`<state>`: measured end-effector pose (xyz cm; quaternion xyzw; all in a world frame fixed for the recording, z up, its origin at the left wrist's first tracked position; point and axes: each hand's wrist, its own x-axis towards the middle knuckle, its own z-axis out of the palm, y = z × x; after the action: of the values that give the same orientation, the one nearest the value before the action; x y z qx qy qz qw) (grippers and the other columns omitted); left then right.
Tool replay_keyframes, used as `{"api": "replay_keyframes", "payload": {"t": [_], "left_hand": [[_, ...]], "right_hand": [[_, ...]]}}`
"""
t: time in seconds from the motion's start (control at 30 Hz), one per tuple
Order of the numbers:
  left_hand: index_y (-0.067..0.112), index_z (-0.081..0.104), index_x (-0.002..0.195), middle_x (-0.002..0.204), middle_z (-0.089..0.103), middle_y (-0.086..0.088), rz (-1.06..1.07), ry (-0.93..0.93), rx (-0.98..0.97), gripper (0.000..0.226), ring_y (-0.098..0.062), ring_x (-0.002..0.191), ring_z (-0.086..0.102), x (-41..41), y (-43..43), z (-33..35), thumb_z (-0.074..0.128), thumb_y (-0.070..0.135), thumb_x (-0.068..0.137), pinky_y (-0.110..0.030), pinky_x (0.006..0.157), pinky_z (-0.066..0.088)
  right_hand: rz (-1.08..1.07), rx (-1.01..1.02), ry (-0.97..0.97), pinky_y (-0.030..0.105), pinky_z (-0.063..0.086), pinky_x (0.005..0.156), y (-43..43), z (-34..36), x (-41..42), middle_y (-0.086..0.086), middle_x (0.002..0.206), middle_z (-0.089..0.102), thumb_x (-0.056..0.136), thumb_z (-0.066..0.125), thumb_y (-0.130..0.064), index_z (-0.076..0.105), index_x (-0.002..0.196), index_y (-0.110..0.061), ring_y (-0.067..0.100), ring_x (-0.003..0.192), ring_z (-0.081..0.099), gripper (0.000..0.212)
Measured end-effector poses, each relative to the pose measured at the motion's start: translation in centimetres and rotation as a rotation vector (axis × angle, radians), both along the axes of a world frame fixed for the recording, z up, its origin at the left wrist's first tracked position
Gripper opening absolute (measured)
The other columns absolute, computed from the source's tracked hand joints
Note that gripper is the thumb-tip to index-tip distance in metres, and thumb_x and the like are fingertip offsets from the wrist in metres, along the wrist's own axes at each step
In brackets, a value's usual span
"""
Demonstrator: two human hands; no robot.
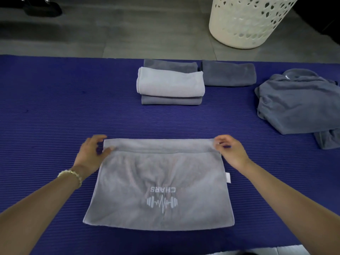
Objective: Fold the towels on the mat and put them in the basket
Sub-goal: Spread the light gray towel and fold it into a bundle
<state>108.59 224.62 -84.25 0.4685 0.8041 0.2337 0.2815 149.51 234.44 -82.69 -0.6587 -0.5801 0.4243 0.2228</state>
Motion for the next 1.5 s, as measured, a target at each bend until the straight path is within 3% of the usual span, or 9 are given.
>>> {"api": "replay_keyframes", "payload": {"t": [0.2,0.33,0.43,0.57,0.77,0.9,1.13,1.3,1.5], "left_hand": [[0.03,0.033,0.145,0.146,0.036,0.006,-0.542,0.389,-0.281,0.062,-0.017,0.133,0.033,1.1,-0.9,-0.4,0.053,0.051,0.091,-0.035,0.111,0.024],[0.023,0.047,0.133,0.124,0.044,-0.001,-0.387,0.342,-0.348,0.055,-0.024,0.122,0.039,0.7,-0.4,0.0,0.062,0.047,0.087,-0.035,0.104,0.033],[0.018,0.064,0.095,0.097,0.059,0.002,-0.115,-0.098,-0.207,0.021,-0.026,0.103,0.058,0.1,-0.5,0.7,0.074,0.031,0.081,-0.025,0.079,0.046],[0.017,0.068,0.105,0.098,0.073,0.001,0.03,-0.483,-0.239,0.028,-0.015,0.091,0.07,-0.2,-2.0,0.6,0.069,0.036,0.084,-0.023,0.073,0.053],[0.0,0.068,0.086,0.081,0.068,-0.021,0.191,-0.374,-0.035,0.038,-0.023,0.072,0.065,1.0,-3.6,-0.1,0.056,0.035,0.094,-0.022,0.059,0.053],[0.009,0.066,0.075,0.071,0.066,-0.002,0.264,-0.432,0.08,0.032,-0.013,0.065,0.064,0.9,-1.9,1.4,0.055,0.032,0.095,-0.02,0.057,0.053],[0.008,0.061,0.122,0.112,0.067,-0.007,0.224,-0.395,-0.34,0.048,-0.025,0.101,0.064,-0.5,-0.2,-1.4,0.064,0.042,0.088,-0.041,0.098,0.049],[0.0,0.065,0.099,0.098,0.069,-0.019,0.171,-0.339,-0.299,0.042,-0.03,0.083,0.067,0.5,-3.4,-1.9,0.058,0.041,0.091,-0.039,0.077,0.053],[0.001,0.06,0.084,0.068,0.053,-0.008,0.265,-0.206,-0.148,0.041,-0.021,0.061,0.047,3.1,-7.9,-2.5,0.048,0.038,0.097,-0.031,0.056,0.038]], "right_hand": [[0.465,-0.112,-0.369,0.032,0.03,0.11,-1.2,-2.0,0.3,-0.012,0.13,0.046,0.087,0.066,-0.039,0.051,0.131,-0.026,0.011,0.126,0.037,0.049],[0.385,-0.133,-0.426,0.031,0.035,0.103,-1.1,-2.1,0.4,-0.003,0.123,0.049,0.083,0.072,-0.035,0.054,0.127,-0.02,0.018,0.123,0.04,0.049],[0.013,-0.273,0.084,0.038,0.056,0.083,-1.7,-1.2,0.2,0.008,0.112,0.065,0.08,0.077,-0.021,0.064,0.11,-0.011,0.023,0.1,0.064,0.034],[-0.127,-0.478,0.335,0.037,0.056,0.084,-3.7,-1.6,0.5,0.008,0.108,0.072,0.081,0.073,-0.026,0.066,0.113,-0.011,0.023,0.096,0.07,0.036],[-0.271,-0.203,0.309,0.022,0.057,0.063,-5.4,-1.9,0.3,0.003,0.092,0.074,0.092,0.061,-0.026,0.069,0.096,-0.015,0.014,0.079,0.072,0.014],[-0.272,-0.138,0.33,0.024,0.059,0.065,-3.1,-0.9,0.1,0.002,0.091,0.074,0.092,0.061,-0.028,0.069,0.094,-0.016,0.014,0.079,0.072,0.015],[-0.238,-0.369,0.197,0.043,0.048,0.099,-0.2,-3.1,0.1,0.004,0.115,0.066,0.087,0.065,-0.04,0.063,0.115,-0.013,0.024,0.105,0.063,0.038],[-0.199,-0.483,0.182,0.043,0.049,0.098,-3.6,-2.3,1.2,0.004,0.107,0.071,0.083,0.067,-0.045,0.067,0.109,-0.012,0.022,0.101,0.067,0.042],[-0.23,-0.406,0.06,0.031,0.051,0.068,-9.6,-2.2,0.3,0.002,0.087,0.069,0.088,0.062,-0.043,0.067,0.088,-0.008,0.021,0.083,0.066,0.036]]}}
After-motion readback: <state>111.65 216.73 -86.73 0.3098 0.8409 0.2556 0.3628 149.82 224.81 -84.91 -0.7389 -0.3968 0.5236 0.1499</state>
